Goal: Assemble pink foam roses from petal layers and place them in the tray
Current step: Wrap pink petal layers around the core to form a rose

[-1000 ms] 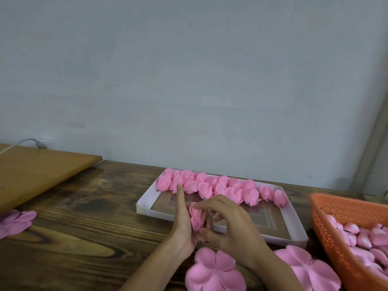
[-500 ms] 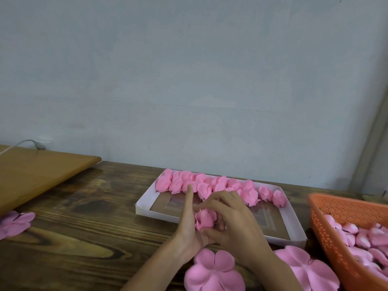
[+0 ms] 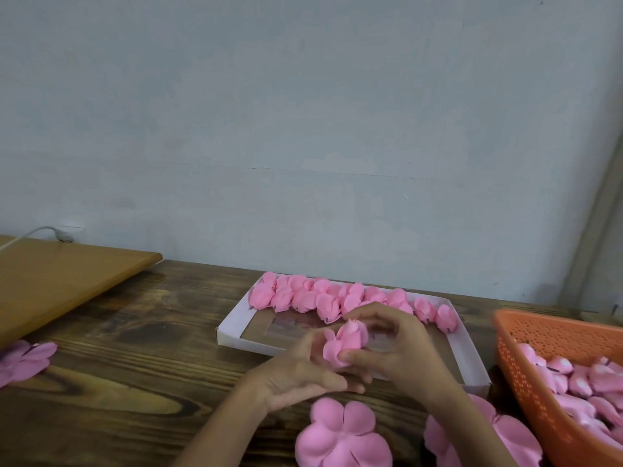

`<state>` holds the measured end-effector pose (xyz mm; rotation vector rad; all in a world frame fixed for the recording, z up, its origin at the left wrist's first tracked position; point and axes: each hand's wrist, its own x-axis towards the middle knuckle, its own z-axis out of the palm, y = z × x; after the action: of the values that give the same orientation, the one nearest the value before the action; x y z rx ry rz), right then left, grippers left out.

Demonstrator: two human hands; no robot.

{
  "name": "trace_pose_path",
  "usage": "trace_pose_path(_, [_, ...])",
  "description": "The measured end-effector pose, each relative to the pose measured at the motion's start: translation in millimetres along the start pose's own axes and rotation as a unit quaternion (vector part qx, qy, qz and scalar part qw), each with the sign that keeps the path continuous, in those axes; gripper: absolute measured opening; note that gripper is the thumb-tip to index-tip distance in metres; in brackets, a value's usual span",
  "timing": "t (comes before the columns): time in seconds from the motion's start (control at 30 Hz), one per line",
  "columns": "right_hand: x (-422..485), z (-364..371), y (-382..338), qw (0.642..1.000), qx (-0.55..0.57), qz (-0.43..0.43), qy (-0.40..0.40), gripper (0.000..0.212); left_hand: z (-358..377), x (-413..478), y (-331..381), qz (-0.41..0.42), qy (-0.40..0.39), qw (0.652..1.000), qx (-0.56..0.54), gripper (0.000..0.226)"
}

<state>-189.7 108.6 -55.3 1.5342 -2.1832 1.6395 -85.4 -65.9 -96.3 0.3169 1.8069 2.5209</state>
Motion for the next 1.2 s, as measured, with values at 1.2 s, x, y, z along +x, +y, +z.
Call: trace_pose_path(1.2, [0, 8, 0, 0.993, -0.073, -0.093, -0.032, 0.033, 6, 21, -19, 0.084, 0.211, 0.952, 0.207, 0.021])
